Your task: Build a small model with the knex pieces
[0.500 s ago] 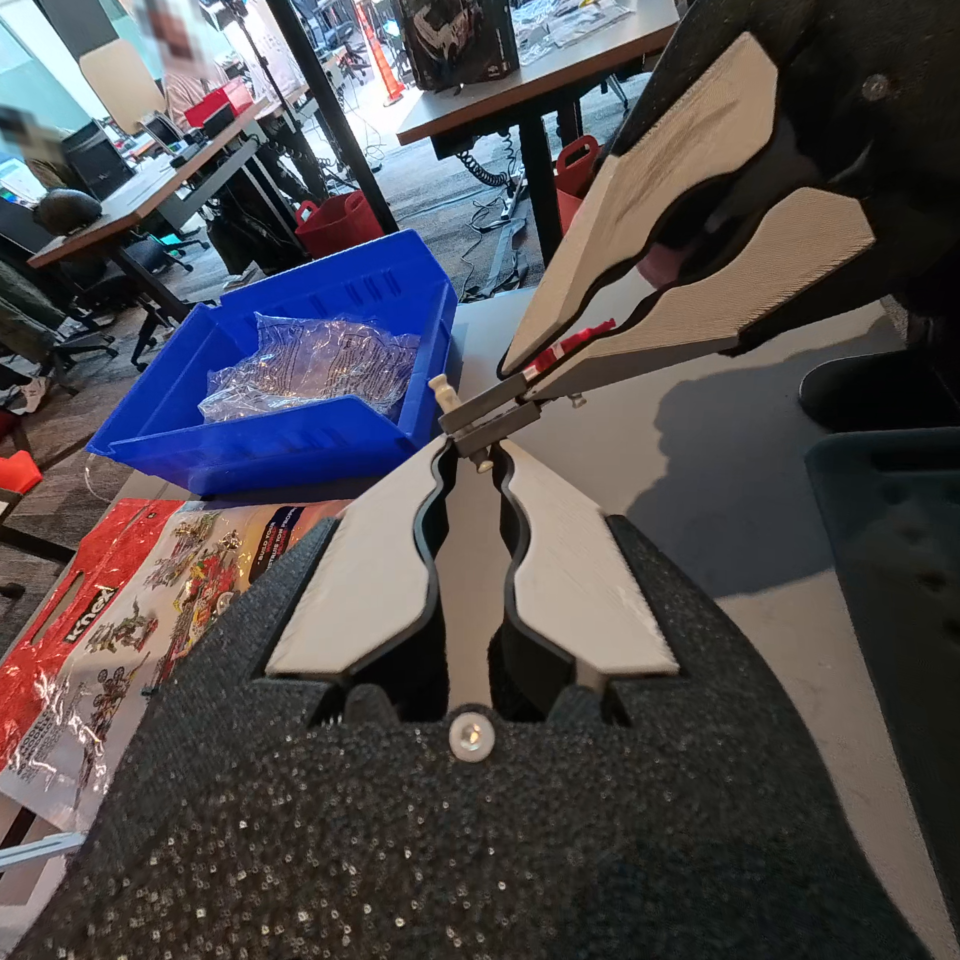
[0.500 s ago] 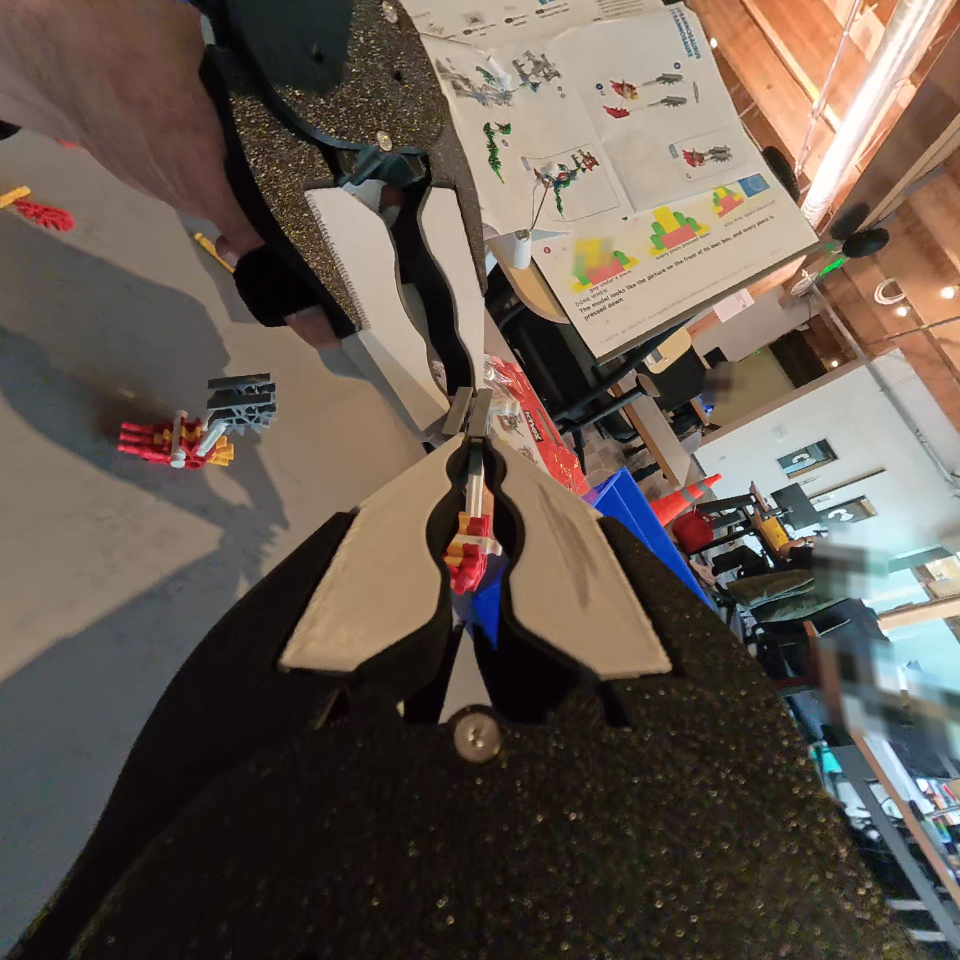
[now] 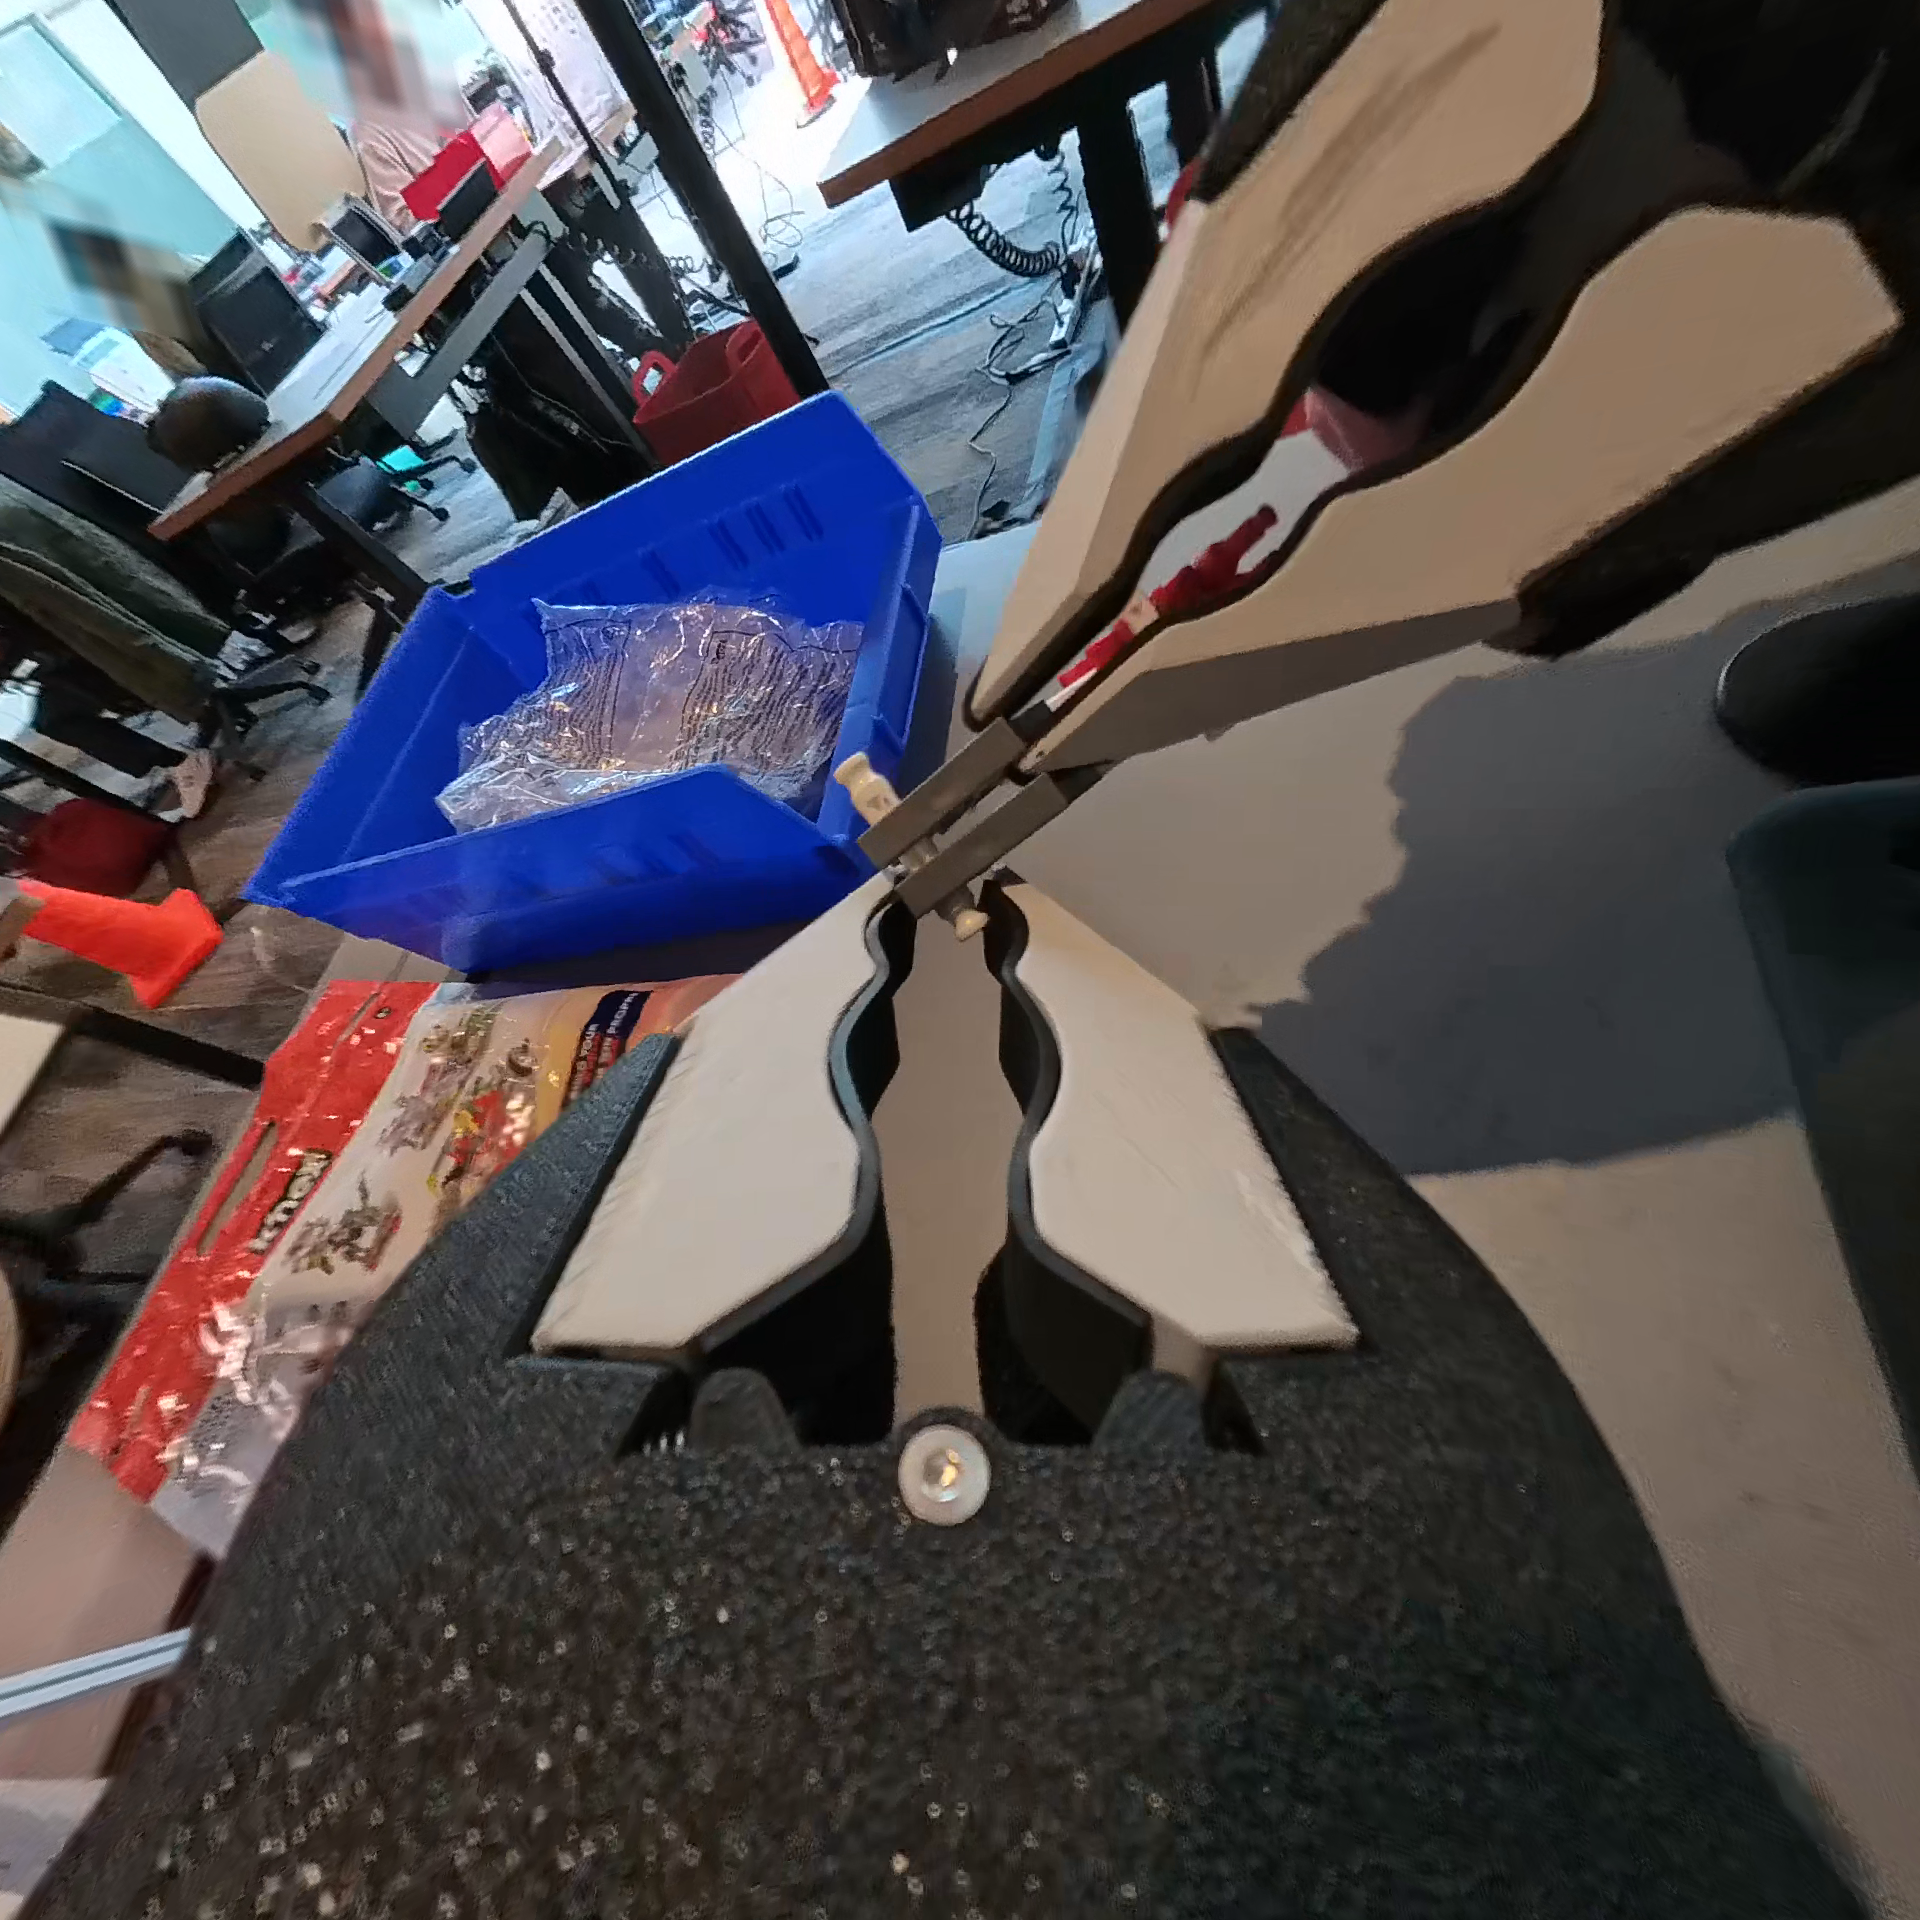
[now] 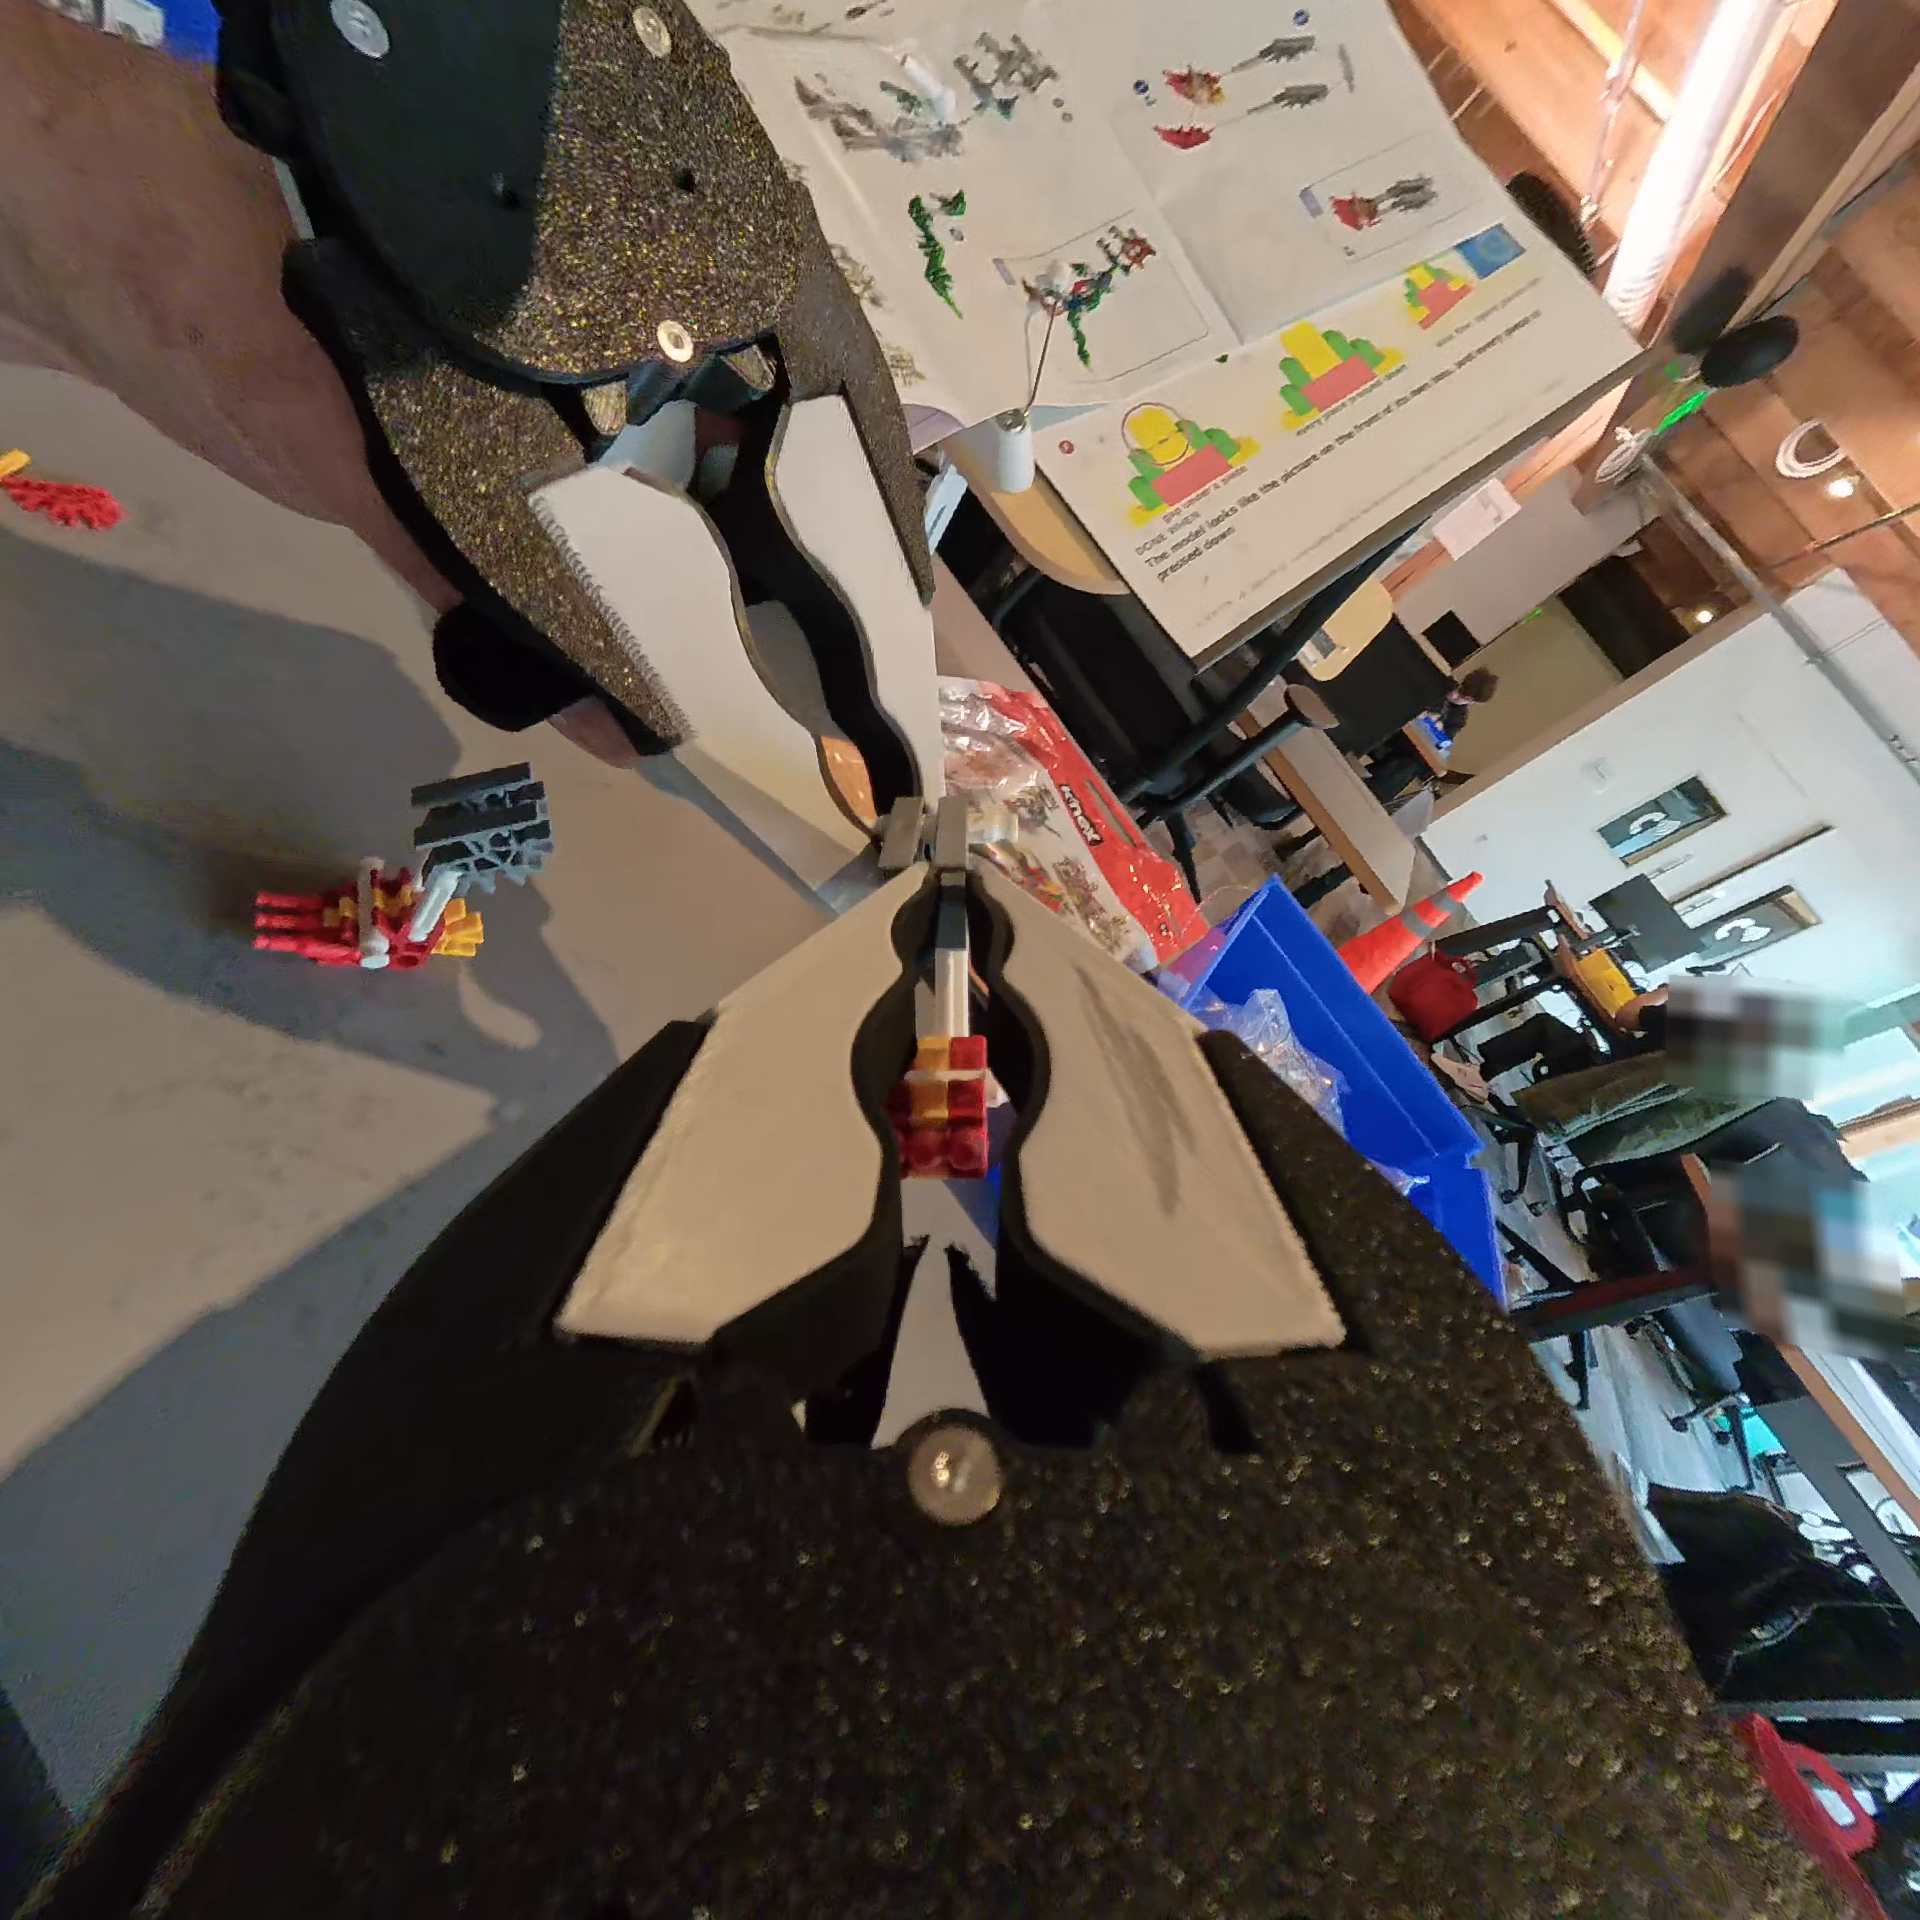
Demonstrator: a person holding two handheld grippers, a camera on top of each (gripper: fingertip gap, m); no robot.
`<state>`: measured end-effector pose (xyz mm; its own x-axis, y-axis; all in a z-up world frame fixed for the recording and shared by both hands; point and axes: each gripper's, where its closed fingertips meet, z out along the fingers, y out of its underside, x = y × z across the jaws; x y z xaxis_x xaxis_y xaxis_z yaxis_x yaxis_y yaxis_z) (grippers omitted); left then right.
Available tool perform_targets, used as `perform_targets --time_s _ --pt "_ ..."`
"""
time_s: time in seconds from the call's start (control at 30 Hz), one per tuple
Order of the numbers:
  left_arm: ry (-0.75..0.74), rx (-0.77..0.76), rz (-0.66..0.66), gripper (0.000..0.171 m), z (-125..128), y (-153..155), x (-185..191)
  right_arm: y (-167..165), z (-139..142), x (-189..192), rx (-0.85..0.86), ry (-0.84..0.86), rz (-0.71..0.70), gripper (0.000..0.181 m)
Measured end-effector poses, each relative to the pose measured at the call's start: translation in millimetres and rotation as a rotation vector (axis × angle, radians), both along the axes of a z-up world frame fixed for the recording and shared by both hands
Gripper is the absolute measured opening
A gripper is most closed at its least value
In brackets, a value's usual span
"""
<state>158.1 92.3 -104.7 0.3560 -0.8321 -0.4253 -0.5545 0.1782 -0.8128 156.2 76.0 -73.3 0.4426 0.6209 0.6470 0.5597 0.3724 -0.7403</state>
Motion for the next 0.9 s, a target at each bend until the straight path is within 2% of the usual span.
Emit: perform_targets --time_s 0.13,0.3,0.6,0.9 --pt "0.077 0.046 0.015 0.012 -5.9 1.0 -1.2 -0.1 -6.5 0.8 -0.022 -0.035 0.012 0.004" --pt "0.068 0.053 0.025 0.012 -4.7 2.4 -1.1 2.0 -5.4 1.0 0.004 -0.05 0.005 0.003" --pt "0.028 0.059 0.074 0.011 2.1 9.3 -4.1 10.6 0.0 0.2 0.094 0.1 -0.127 0.002" --pt "0.029 0.076 0.103 0.01 4.7 12.4 -5.0 12.0 1.6 0.4 0.128 0.131 -0.184 0.002"
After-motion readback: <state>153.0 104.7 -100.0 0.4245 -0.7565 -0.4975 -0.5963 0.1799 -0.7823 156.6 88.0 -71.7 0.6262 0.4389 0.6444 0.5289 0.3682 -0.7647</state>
